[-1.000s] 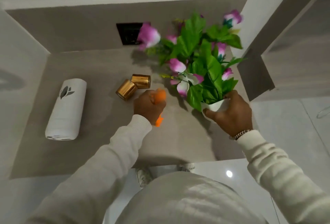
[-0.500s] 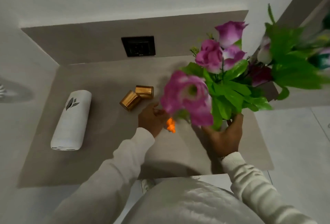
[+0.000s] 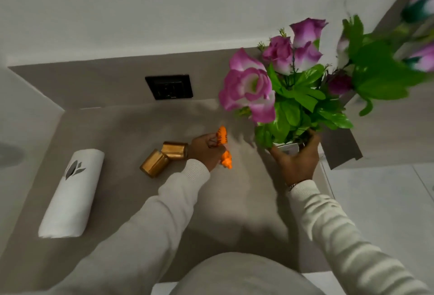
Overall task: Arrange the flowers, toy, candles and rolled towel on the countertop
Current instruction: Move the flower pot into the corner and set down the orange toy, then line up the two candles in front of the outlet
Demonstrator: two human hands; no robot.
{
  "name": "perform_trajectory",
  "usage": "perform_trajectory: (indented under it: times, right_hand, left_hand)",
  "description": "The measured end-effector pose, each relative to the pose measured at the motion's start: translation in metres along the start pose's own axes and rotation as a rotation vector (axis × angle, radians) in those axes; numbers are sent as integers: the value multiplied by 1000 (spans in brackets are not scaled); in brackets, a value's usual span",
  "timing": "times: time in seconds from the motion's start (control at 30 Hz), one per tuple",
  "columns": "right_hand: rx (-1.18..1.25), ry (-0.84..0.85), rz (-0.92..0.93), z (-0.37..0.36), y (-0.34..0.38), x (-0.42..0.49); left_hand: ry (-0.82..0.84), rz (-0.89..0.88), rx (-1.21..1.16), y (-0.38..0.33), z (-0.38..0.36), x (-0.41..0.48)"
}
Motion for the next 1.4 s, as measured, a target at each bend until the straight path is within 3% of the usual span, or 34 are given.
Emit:
perform_trajectory:
  times: [0.27, 0.47, 0.63, 0.73, 0.87, 0.93, 1.03, 1.13, 1.27, 1.4]
  right_hand:
    - [10, 22, 34, -40, -8, 64]
    - [-15, -3, 50, -50, -2, 69]
    - [-30, -132, 152, -21, 17, 1]
    - [-15, 144, 257, -34, 39, -52]
    - [-178, 653, 346, -96, 71, -83]
    - [-425, 879, 473, -133, 81, -93]
    - [-678, 1017, 586, -174, 93, -104]
    - [-712, 971, 568, -186, 92, -108]
    - [-498, 703, 292, -168, 73, -117]
    - [-418, 545, 138, -160, 56, -134]
  left_hand:
    - [-135, 70, 50, -25, -31, 53]
    - [-127, 104, 0, -40, -29, 73]
    - [-278, -169, 97, -32, 43, 52]
    - [-304, -297, 329, -7, 101, 37]
    - [-59, -224, 914, 25, 134, 35]
    - [10, -224, 954, 29, 133, 35]
    - [10, -278, 877, 29, 134, 36]
    - [-65, -306, 684, 37, 145, 39]
    - [-138, -352, 354, 54, 162, 39]
    - [-186, -452, 220, 66, 165, 34]
Point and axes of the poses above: each hand's wrist, its own x-axis towards the middle knuckle, its own z-axis out of the back of the hand, y = z × x, the point moved 2 cm from there along x, towards the middle knuckle, and after that the axes turned 11 degrees about -y, right-handed, at the moved point
